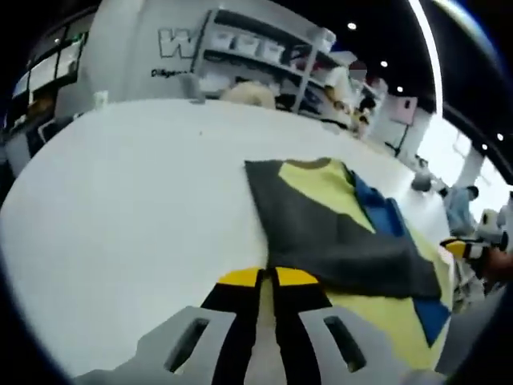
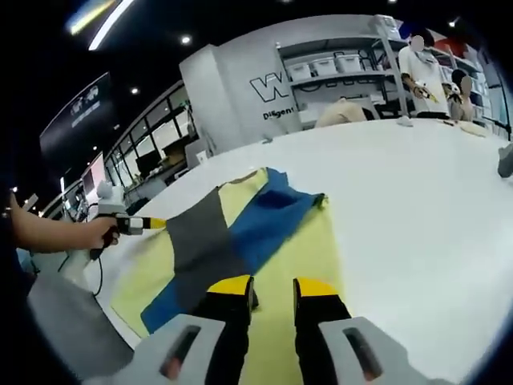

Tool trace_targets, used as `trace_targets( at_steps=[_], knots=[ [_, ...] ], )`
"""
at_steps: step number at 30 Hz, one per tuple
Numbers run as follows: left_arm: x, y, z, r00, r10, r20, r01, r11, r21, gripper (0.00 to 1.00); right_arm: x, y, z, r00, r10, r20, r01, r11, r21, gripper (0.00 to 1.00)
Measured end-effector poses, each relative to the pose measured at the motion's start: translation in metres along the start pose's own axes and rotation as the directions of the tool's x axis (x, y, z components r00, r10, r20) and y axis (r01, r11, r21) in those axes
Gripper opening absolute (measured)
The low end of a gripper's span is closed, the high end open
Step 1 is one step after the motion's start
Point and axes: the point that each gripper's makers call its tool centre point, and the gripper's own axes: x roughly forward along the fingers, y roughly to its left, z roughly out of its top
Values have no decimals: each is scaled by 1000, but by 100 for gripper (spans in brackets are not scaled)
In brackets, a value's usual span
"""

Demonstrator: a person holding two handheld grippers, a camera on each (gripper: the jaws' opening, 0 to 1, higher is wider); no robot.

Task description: Fold the garment on the visible template until the final outline fits inside the template.

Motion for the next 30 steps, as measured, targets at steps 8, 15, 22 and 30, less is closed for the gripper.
trace_targets(
  at_steps=[8,15,22,30],
  knots=[
    [-5,12,-9,1000,5,-3,-6,994,-108,4,5,0,8,1000,5,18,-5,1000,-1,20],
    [-16,9,-13,1000,-1,-2,0,990,-144,7,20,-2,25,999,20,46,-20,1000,-7,22],
    [-41,26,-7,994,53,95,-32,977,-210,13,57,-3,66,993,43,109,-43,999,-2,23],
    [-43,6,38,970,19,242,45,966,-254,19,158,2,146,978,98,187,-93,995,-34,23]
  ],
)
